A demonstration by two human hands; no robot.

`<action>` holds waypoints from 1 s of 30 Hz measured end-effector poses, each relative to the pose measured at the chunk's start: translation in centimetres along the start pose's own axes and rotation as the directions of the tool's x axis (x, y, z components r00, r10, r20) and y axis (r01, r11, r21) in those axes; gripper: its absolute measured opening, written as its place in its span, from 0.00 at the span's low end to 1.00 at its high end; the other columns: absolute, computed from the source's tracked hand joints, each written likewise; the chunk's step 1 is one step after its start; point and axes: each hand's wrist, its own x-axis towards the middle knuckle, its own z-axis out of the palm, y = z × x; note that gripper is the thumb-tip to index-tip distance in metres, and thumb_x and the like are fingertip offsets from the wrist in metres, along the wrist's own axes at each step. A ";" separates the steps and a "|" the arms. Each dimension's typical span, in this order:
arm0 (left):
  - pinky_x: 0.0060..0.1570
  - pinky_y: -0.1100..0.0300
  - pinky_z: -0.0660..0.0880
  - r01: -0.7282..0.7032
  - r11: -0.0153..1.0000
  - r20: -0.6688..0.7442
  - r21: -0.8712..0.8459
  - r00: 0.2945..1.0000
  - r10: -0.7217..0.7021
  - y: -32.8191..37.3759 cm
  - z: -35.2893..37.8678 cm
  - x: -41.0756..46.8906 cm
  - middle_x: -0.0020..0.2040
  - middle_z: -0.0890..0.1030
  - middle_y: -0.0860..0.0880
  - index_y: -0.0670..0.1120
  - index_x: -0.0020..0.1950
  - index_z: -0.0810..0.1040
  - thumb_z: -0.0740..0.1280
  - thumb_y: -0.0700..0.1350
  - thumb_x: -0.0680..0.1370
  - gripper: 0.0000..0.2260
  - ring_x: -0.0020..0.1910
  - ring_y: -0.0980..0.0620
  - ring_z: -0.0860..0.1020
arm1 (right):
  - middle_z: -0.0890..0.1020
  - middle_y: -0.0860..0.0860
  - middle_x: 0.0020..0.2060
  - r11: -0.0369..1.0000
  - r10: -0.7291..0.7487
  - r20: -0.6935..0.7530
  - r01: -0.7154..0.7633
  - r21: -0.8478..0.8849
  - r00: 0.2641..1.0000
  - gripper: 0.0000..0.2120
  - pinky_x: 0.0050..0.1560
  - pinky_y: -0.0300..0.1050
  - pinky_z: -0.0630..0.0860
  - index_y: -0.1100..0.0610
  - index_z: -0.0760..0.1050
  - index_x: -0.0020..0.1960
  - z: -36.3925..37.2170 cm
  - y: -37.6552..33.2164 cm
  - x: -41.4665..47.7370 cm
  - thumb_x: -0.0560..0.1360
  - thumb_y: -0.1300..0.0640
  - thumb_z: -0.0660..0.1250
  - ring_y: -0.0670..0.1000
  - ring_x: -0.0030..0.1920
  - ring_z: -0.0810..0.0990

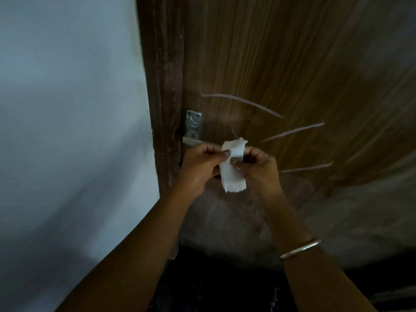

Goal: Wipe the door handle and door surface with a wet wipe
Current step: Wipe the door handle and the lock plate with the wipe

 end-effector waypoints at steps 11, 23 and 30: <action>0.49 0.58 0.79 -0.288 0.925 0.072 0.247 0.958 0.279 2.0 -1.1 2.5 0.47 0.80 0.53 0.53 0.45 0.75 0.67 0.35 0.74 0.12 0.47 0.61 0.79 | 0.77 0.49 0.37 0.976 -0.119 -0.083 0.132 0.171 0.989 0.16 0.36 0.35 0.76 0.55 0.70 0.42 0.6 -0.6 3.3 0.69 0.75 0.67 0.40 0.35 0.78; 0.54 0.70 0.74 -0.563 0.628 0.283 0.537 0.822 0.495 4.2 -3.5 4.0 0.63 0.71 0.47 0.41 0.56 0.79 0.74 0.35 0.68 0.17 0.52 0.58 0.76 | 0.75 0.47 0.53 0.946 -0.238 -0.058 0.218 -0.238 0.970 0.17 0.54 0.35 0.76 0.56 0.78 0.53 1.7 -2.9 3.7 0.67 0.69 0.73 0.44 0.55 0.75; 0.45 0.70 0.73 -0.555 0.646 0.267 0.524 0.827 0.494 4.2 -4.4 4.5 0.47 0.77 0.56 0.48 0.47 0.78 0.70 0.41 0.72 0.05 0.46 0.63 0.76 | 0.77 0.40 0.43 0.898 -0.364 -0.037 0.340 -0.280 0.930 0.16 0.44 0.32 0.76 0.45 0.75 0.45 3.3 -3.0 3.0 0.73 0.67 0.67 0.38 0.46 0.78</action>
